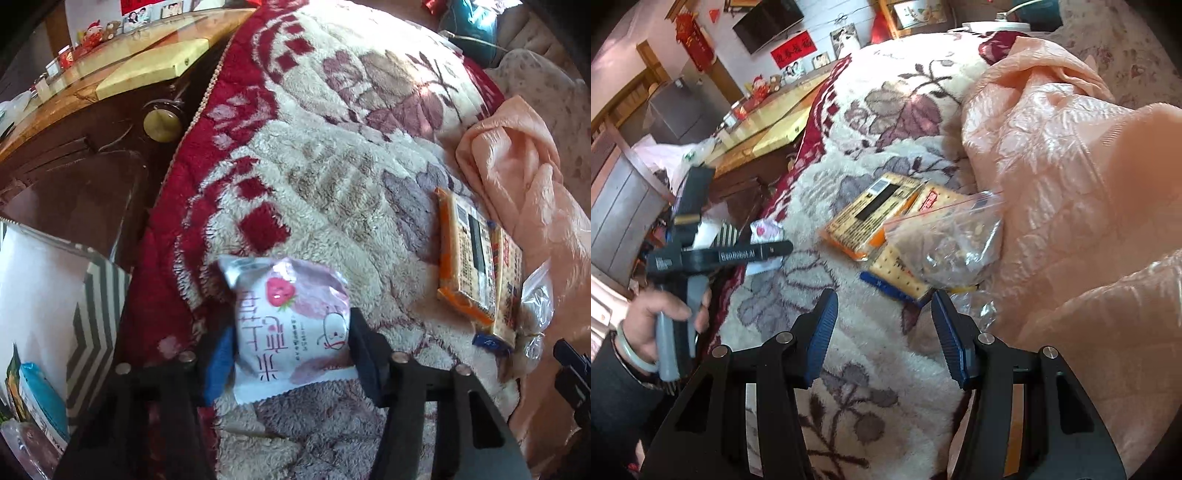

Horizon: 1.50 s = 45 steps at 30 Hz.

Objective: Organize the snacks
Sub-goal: 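Grasp the white strawberry packet with the left tool while the right tool grasps the clear nut bag, then carry the strawberry packet and nut bag over the striped box and open both tools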

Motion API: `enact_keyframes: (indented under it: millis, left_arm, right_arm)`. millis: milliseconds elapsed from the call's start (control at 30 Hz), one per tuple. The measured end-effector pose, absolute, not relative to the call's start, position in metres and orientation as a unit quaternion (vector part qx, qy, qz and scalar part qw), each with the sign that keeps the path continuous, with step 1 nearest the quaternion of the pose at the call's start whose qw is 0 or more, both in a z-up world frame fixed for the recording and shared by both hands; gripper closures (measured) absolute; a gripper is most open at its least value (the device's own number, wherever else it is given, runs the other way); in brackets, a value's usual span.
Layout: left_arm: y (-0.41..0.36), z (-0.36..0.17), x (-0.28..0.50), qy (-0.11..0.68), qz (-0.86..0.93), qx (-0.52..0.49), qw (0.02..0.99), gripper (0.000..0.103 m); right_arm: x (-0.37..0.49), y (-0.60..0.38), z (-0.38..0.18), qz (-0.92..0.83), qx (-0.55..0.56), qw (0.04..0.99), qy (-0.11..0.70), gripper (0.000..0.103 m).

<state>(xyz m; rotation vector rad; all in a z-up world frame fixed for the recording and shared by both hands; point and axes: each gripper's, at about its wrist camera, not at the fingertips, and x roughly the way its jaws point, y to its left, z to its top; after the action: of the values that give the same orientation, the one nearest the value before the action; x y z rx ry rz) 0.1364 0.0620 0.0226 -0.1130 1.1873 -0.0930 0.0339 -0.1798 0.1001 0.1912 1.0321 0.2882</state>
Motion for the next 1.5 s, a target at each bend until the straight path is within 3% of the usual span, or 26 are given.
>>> enact_keyframes:
  millis: [233,367,467,633,733,767,800,900,1100,1500]
  left_arm:
    - [0.068,0.024,0.134,0.551,-0.042,-0.077,0.83,0.049]
    - [0.063,0.023,0.131,0.545,-0.036,-0.061,0.835,0.049]
    - [0.063,0.023,0.132,0.546,-0.037,-0.059,0.835,0.048]
    - [0.058,0.021,0.135,0.548,-0.051,-0.06,0.833,0.024]
    - [0.05,0.019,0.134,0.547,-0.043,-0.039,0.835,0.023]
    - [0.049,0.019,0.134,0.545,-0.041,-0.036,0.836,0.024]
    - [0.048,0.019,0.133,0.544,-0.04,-0.037,0.838,0.031]
    - [0.051,0.024,0.13,0.537,-0.036,-0.038,0.842,0.049]
    - [0.063,0.033,0.112,0.533,-0.049,-0.081,0.841,0.049]
    - [0.075,0.073,0.04,0.496,-0.048,-0.082,0.863,0.049]
  right_arm:
    - [0.039,-0.191,0.095,0.117,0.113,0.855,0.492,0.05]
    - [0.049,-0.197,0.09,0.094,0.112,0.858,0.493,0.042]
    - [0.063,-0.196,0.084,0.074,0.077,0.855,0.508,0.042]
    - [0.088,-0.188,0.073,0.079,0.038,0.845,0.527,0.031]
    - [0.096,-0.183,0.062,0.096,0.023,0.837,0.538,0.031]
    - [0.096,-0.184,0.059,0.103,0.024,0.837,0.537,0.035]
    - [0.095,-0.185,0.056,0.106,0.021,0.839,0.534,0.048]
    - [0.091,-0.192,0.051,0.11,0.032,0.839,0.532,0.063]
    - [0.072,-0.192,0.074,0.148,0.077,0.843,0.511,0.066]
    - [0.031,-0.14,0.104,0.206,0.04,0.844,0.493,0.066]
